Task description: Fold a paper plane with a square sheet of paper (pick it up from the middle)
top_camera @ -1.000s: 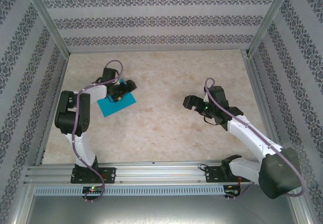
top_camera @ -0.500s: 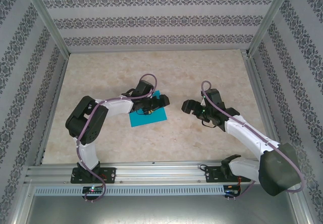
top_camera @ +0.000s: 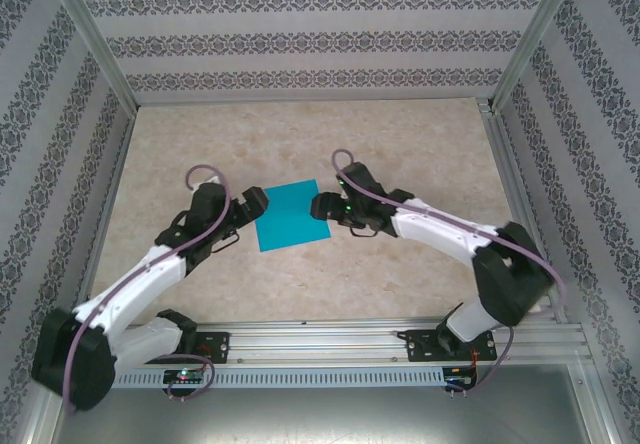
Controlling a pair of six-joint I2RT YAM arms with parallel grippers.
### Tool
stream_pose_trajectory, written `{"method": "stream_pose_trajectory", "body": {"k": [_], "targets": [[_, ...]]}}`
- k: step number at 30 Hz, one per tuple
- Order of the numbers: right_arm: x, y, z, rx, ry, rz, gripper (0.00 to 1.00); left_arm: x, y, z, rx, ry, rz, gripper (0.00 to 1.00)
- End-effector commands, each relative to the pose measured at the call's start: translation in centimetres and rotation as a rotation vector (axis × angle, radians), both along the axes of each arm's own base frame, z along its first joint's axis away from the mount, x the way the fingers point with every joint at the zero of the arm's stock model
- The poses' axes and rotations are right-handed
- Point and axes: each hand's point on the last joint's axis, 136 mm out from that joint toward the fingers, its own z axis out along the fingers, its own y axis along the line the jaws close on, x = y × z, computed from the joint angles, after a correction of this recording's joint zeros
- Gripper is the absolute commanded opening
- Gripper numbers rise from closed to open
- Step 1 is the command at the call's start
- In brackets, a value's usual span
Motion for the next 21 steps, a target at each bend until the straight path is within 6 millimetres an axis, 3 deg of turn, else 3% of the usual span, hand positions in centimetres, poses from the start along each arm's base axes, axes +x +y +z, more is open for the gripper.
{"method": "stream_pose_trajectory", "body": {"k": [1, 7, 11, 15, 21], "targets": [[1.6, 2.8, -0.7, 0.014, 0.026, 0.003, 0.77, -1.7, 3.1, -0.8, 0.095, -0.007, 0.067, 1.0], [3.1, 7.3, -3.5, 0.019, 0.11, 0.05, 0.75, -3.2, 3.6, -0.7, 0.086, -0.06, 0.046, 1.0], [3.7, 7.8, -5.7, -0.005, 0.154, 0.044, 0.74, -3.6, 3.5, -0.8, 0.094, -0.06, 0.024, 1.0], [3.4, 6.1, -8.1, -0.052, 0.198, 0.019, 0.73, -3.7, 2.2, -0.4, 0.103, -0.097, -0.078, 1.0], [1.3, 0.1, -10.5, -0.14, 0.249, -0.051, 0.72, -3.6, 0.6, -0.5, 0.051, -0.097, -0.15, 1.0]]}}
